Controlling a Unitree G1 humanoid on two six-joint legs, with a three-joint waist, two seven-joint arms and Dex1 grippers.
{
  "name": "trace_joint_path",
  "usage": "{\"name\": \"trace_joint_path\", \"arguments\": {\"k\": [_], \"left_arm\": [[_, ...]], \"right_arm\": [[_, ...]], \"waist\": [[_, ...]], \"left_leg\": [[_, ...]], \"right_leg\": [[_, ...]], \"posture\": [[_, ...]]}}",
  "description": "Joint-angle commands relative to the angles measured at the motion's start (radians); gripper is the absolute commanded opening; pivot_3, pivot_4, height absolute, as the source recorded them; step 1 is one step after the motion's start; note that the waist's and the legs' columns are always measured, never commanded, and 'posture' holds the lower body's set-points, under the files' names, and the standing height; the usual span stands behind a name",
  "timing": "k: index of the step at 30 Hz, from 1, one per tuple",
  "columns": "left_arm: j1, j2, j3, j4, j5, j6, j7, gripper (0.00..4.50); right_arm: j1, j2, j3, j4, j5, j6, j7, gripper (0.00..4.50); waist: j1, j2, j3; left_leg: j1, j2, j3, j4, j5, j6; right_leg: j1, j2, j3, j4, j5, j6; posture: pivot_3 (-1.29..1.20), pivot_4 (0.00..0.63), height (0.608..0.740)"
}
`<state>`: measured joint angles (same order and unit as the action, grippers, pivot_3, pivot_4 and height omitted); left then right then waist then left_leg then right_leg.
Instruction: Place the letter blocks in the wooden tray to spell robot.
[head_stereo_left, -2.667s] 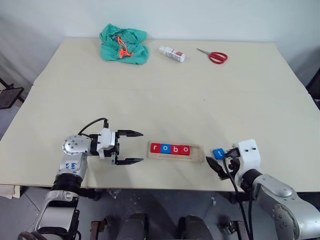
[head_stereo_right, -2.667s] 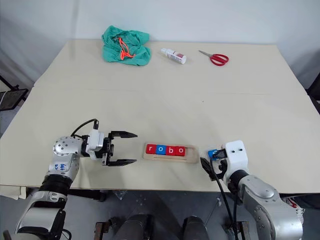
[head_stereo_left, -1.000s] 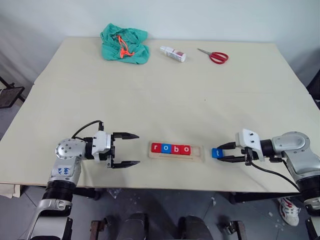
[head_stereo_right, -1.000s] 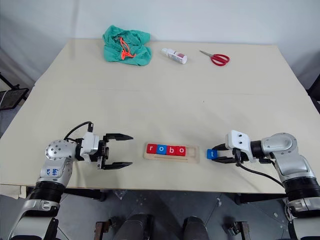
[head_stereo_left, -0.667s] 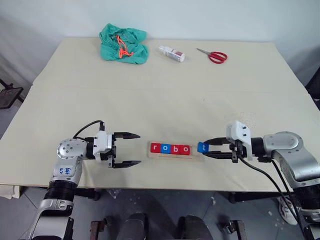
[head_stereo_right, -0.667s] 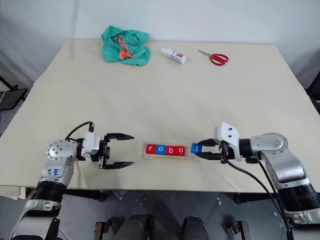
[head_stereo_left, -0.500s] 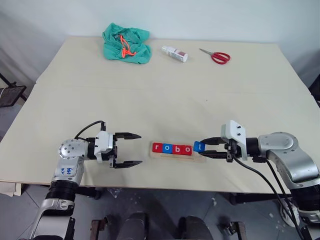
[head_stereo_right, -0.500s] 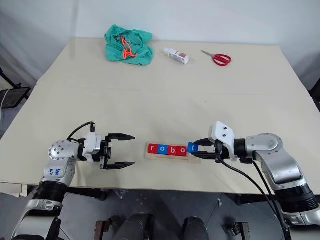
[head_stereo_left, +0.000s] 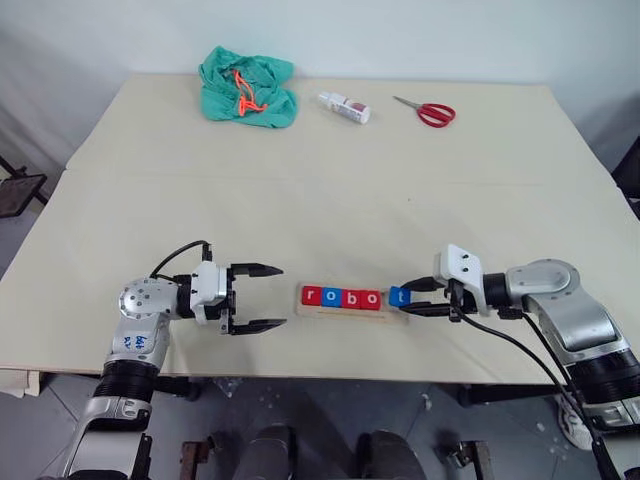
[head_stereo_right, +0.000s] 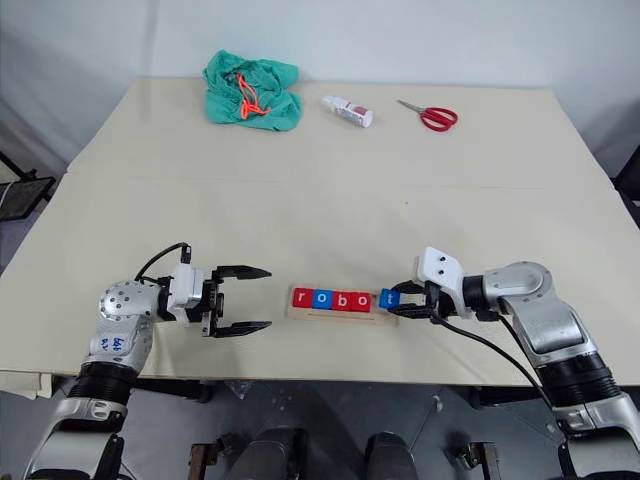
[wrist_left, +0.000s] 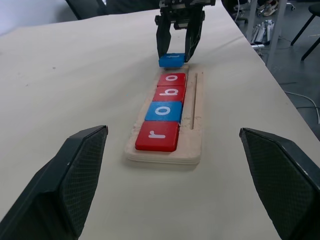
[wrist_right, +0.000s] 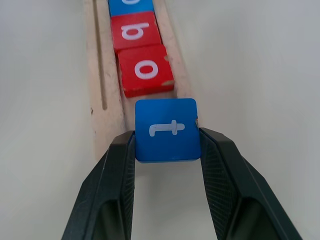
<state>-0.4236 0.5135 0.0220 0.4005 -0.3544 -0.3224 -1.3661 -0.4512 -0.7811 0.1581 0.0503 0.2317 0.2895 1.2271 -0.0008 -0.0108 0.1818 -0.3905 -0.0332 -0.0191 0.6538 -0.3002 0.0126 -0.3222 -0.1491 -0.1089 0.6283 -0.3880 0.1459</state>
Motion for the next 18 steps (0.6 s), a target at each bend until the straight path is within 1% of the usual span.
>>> {"name": "trace_joint_path", "arguments": {"k": [1, 8, 10, 12, 13, 16, 17, 18], "left_arm": [[0.009, 0.012, 0.017, -0.044, -0.016, -0.008, 0.011, 4.5], [0.009, 0.013, 0.014, -0.048, -0.018, -0.007, 0.017, 4.5], [0.005, 0.013, 0.013, -0.044, -0.017, -0.009, 0.016, 4.5], [0.002, 0.013, 0.013, -0.042, -0.017, -0.01, 0.015, 4.5], [0.002, 0.013, 0.013, -0.042, -0.017, -0.01, 0.015, 4.5], [-0.005, 0.012, 0.012, -0.035, -0.016, -0.011, 0.014, 4.5], [-0.008, 0.012, 0.012, -0.033, -0.016, -0.01, 0.014, 4.5], [-0.011, 0.012, 0.012, -0.03, -0.015, -0.01, 0.014, 4.5]], "right_arm": [[-0.02, 0.011, 0.0, 0.002, -0.002, -0.016, 0.008, 1.45], [-0.018, 0.021, 0.011, 0.01, -0.016, -0.03, 0.023, 1.45], [-0.015, 0.017, 0.013, 0.013, -0.017, -0.039, 0.028, 2.21], [-0.013, 0.017, 0.011, 0.013, -0.02, -0.047, 0.026, 2.85], [-0.013, 0.018, 0.007, 0.012, -0.02, -0.047, 0.023, 3.25], [-0.023, 0.019, -0.014, -0.005, -0.013, -0.043, 0.007, 4.28], [-0.027, 0.017, -0.027, -0.018, -0.006, -0.036, -0.002, 4.46], [-0.031, 0.013, -0.042, -0.029, 0.002, -0.026, -0.012, 4.46]], "waist": [[0.0, 0.0, 0.0], [0.001, 0.0, 0.0], [0.0, 0.0, 0.0], [0.0, 0.0, 0.0], [0.0, 0.0, 0.0], [0.0, 0.0, 0.0], [0.0, 0.0, 0.0], [0.0, 0.0, 0.0]], "left_leg": [[0.0, 0.0, 0.0, 0.0, 0.0, 0.0], [0.0, 0.0, 0.0, 0.0, 0.0, 0.0], [0.0, 0.0, 0.0, 0.0, 0.0, 0.0], [0.0, 0.0, 0.0, 0.0, 0.0, 0.0], [0.0, 0.0, 0.0, 0.0, 0.0, 0.0], [0.0, 0.0, 0.0, 0.0, 0.0, 0.0], [0.0, 0.0, 0.0, 0.0, 0.0, 0.0], [0.0, 0.0, 0.0, 0.0, 0.0, 0.0]], "right_leg": [[0.0, 0.0, 0.0, 0.0, 0.0, 0.0], [0.0, 0.0, 0.0, 0.0, 0.0, 0.0], [0.0, 0.0, 0.0, 0.0, 0.0, 0.0], [0.0, 0.0, 0.0, 0.0, 0.0, 0.0], [0.0, 0.0, 0.0, 0.0, 0.0, 0.0], [0.0, 0.0, 0.0, 0.0, 0.0, 0.0], [0.0, 0.0, 0.0, 0.0, 0.0, 0.0], [0.0, 0.0, 0.0, 0.0, 0.0, 0.0]], "posture": [[0.0, 0.15, 0.74], [0.0, 0.15, 0.74], [0.0, 0.15, 0.74], [0.0, 0.15, 0.74], [0.0, 0.15, 0.74], [0.0, 0.15, 0.74], [0.0, 0.15, 0.74], [0.0, 0.15, 0.74]]}}
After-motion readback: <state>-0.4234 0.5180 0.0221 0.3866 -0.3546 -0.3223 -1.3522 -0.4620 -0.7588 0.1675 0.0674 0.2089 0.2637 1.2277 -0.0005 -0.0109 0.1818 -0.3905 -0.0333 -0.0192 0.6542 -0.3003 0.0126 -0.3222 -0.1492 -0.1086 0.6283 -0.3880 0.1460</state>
